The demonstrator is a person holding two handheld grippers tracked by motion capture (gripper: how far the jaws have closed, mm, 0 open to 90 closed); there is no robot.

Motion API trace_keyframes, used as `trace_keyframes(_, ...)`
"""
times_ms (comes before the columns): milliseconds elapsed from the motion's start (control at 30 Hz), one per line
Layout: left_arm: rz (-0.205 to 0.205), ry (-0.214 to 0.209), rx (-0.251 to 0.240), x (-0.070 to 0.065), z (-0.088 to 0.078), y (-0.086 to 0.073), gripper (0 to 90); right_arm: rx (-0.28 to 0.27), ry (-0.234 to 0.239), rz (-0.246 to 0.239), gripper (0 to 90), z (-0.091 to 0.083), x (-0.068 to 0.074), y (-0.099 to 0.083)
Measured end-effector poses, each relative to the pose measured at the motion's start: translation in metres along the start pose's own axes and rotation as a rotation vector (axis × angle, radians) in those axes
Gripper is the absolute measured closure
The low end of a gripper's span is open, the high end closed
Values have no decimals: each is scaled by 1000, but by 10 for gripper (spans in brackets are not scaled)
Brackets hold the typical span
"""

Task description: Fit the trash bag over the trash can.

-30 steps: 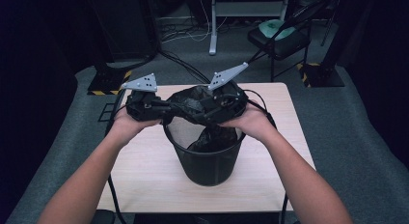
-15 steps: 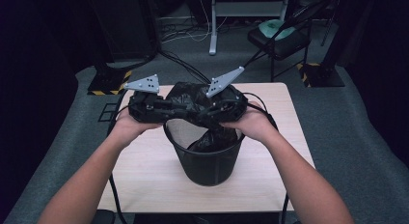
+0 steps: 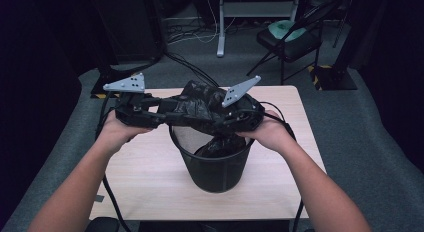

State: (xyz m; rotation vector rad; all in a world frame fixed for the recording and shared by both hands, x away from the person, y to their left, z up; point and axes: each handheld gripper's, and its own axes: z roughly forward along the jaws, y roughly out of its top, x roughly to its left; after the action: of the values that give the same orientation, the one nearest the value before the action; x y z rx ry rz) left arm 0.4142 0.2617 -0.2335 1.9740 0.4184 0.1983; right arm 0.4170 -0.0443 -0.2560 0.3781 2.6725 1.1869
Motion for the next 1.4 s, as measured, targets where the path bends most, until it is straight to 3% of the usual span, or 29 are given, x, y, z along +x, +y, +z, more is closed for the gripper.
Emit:
trace_keyframes(100,-33,41,-27,9,-13,-5,454,-5,-9,11,888,-5,-1,-7)
trace_keyframes(233,-49,74,-39,16,-20,-10,448,-12,-7,16,887,-7,0,-12)
trace_keyframes(267,-69,92,-33,21,-21,-14,442,-13,-4,14,884,-7,0,-14)
trace_keyframes(633,-154,127,20,40,-1,-39,443,-17,8,14,844,-7,4,-20)
trace_keyframes(733,-152,119,22,38,1,-42,443,-18,15,16,796,-8,5,-21)
trace_keyframes(833,-138,109,27,33,4,-42,444,-49,17,37,653,-15,4,-20)
trace_keyframes(933,-129,99,15,30,4,-39,445,-79,19,52,586,-21,2,-17)
trace_keyframes(1200,-98,72,7,18,2,-30,452,-117,31,39,486,-27,9,3)
trace_keyframes(1400,-81,63,14,12,2,-29,460,-132,67,9,455,-20,21,16)
